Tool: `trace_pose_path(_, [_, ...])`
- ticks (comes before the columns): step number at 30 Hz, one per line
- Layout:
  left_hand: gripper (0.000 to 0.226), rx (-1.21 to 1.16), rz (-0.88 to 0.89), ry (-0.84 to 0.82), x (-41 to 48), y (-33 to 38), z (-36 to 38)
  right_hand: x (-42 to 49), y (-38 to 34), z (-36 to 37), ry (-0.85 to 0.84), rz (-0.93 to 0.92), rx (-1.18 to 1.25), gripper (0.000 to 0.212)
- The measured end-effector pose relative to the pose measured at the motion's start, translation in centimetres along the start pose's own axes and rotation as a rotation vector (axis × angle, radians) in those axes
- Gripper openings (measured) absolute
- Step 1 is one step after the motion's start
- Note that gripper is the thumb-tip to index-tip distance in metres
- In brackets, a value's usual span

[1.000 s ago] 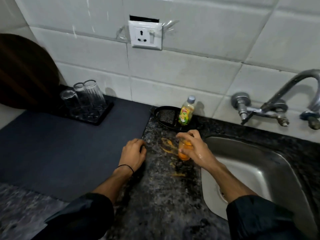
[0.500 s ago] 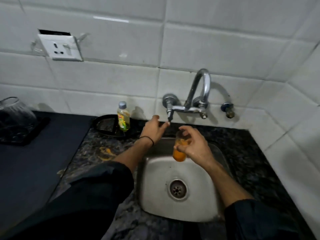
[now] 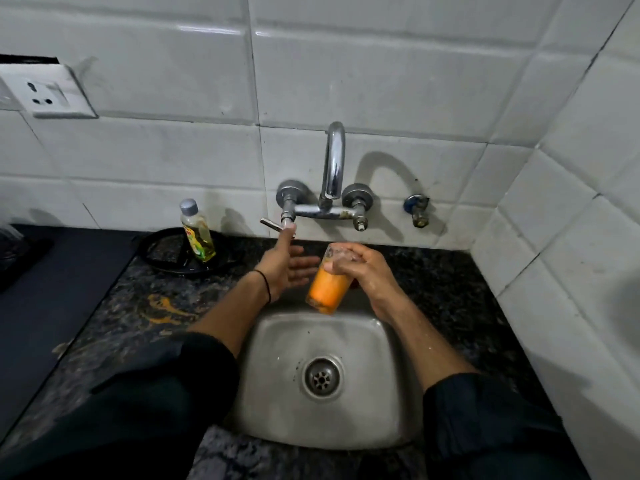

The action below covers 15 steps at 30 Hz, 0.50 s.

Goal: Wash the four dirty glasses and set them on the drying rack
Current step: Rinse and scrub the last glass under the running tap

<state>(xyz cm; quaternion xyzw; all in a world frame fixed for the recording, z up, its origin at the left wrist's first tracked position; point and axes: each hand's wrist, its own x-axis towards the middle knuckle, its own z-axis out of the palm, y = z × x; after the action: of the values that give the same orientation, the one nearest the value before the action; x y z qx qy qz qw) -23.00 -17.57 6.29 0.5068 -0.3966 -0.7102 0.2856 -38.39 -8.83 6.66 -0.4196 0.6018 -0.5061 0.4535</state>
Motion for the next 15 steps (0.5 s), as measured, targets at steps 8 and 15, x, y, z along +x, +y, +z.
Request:
trace_pose_path(8, [0.053,-0.096,-0.021,0.113,-2.5,-6.0,3.7,0.9,2.7,5.1,0.160,0.226,0.137,0.041])
trace_pose_path(15, [0.042,-0.043,0.260,0.104,-3.2,-10.4,3.8,-0.5,4.9,7.1,0.353,0.246,0.136,0.043])
